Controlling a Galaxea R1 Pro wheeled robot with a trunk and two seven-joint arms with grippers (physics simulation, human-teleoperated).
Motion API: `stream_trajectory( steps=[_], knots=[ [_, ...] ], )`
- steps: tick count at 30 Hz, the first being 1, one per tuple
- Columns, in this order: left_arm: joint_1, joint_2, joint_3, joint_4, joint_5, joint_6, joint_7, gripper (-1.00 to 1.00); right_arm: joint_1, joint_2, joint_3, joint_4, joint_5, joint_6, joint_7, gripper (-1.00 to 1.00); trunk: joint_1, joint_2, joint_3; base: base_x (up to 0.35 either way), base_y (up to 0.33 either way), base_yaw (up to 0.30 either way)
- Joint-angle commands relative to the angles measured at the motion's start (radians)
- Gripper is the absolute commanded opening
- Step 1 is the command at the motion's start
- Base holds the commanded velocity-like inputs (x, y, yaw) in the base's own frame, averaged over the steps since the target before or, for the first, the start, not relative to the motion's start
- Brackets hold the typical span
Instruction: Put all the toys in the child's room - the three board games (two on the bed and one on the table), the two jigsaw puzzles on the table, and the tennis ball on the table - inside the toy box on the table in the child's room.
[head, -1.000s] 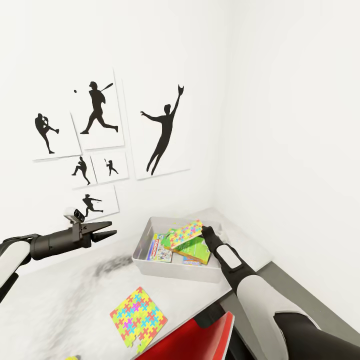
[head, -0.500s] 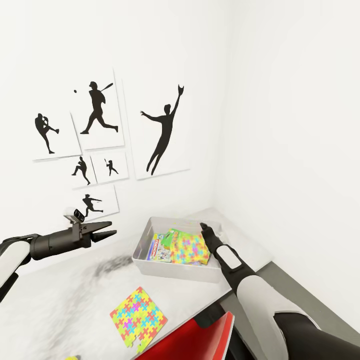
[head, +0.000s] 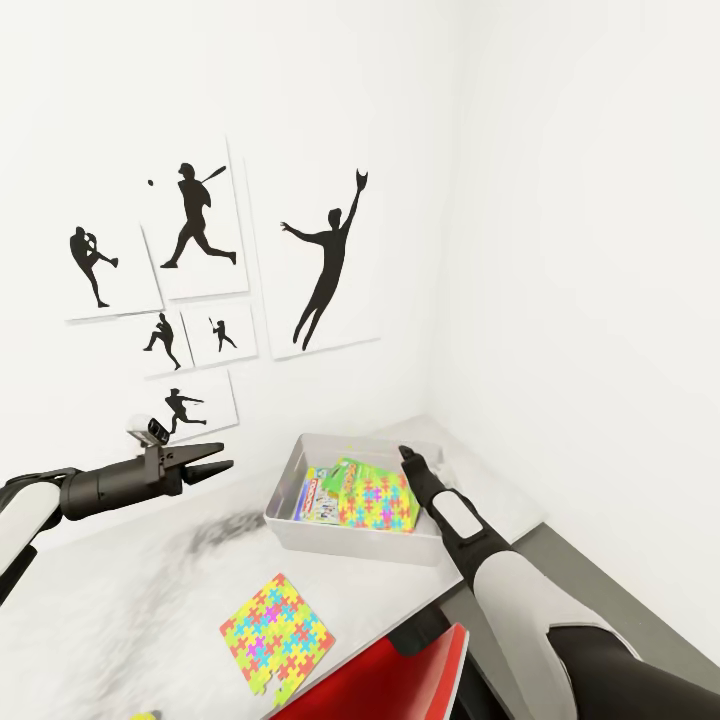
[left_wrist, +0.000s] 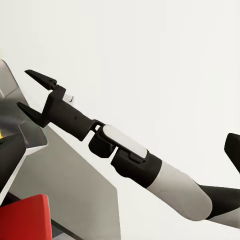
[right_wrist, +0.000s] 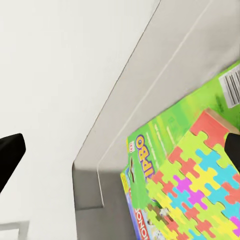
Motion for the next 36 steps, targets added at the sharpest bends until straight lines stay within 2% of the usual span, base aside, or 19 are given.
stream_trajectory(
  steps=[1,10,15,18,23,27,31,33,36],
  knots=[
    [-0.001,0.001,-0.001,0.001,0.0,0.003,-0.004,1.0,-0.001,0.001,-0.005,0.0,-0.006,0.003,0.003,1.0,0.001,-0.002,-0.002,0.0,0.0,0.0],
    [-0.001,0.001,-0.001,0.001,-0.001,0.003,-0.004,1.0,-0.002,0.001,0.002,-0.02,-0.002,0.028,0.004,1.0,0.001,-0.002,-0.002,0.0,0.0,0.0],
    [-0.001,0.001,-0.001,0.001,-0.001,0.003,-0.004,1.0,0.001,0.001,0.0,-0.171,0.001,0.161,-0.001,1.0,0.001,-0.002,-0.002,0.0,0.0,0.0],
    [-0.001,0.001,-0.001,0.001,-0.001,0.003,-0.004,1.0,0.027,0.001,0.0,-0.263,0.003,0.224,-0.006,1.0,0.001,-0.002,-0.002,0.0,0.0,0.0],
    [-0.001,0.001,-0.001,0.001,-0.001,0.003,-0.004,1.0,0.057,0.001,0.001,-0.307,0.002,0.258,-0.005,1.0,0.001,-0.002,-0.002,0.0,0.0,0.0],
    [-0.001,0.001,0.0,0.001,-0.001,0.003,-0.004,1.0,0.07,-0.026,0.009,-0.348,0.003,0.343,-0.003,1.0,0.001,-0.002,-0.002,0.0,0.0,0.0],
    [-0.001,0.001,-0.001,0.001,-0.001,0.003,-0.004,1.0,0.129,-0.041,0.014,-0.414,0.001,0.447,0.005,1.0,0.001,-0.002,-0.002,0.0,0.0,0.0],
    [-0.001,0.001,0.0,0.001,-0.001,0.003,-0.004,1.0,0.174,-0.061,0.013,-0.503,0.0,0.546,0.014,1.0,0.001,-0.002,-0.002,0.0,0.0,0.0],
    [-0.001,0.001,0.0,0.001,-0.001,0.003,-0.004,1.0,0.261,-0.077,0.009,-0.613,-0.001,0.592,0.045,1.0,0.001,-0.002,-0.002,0.0,0.0,0.0]
  ],
)
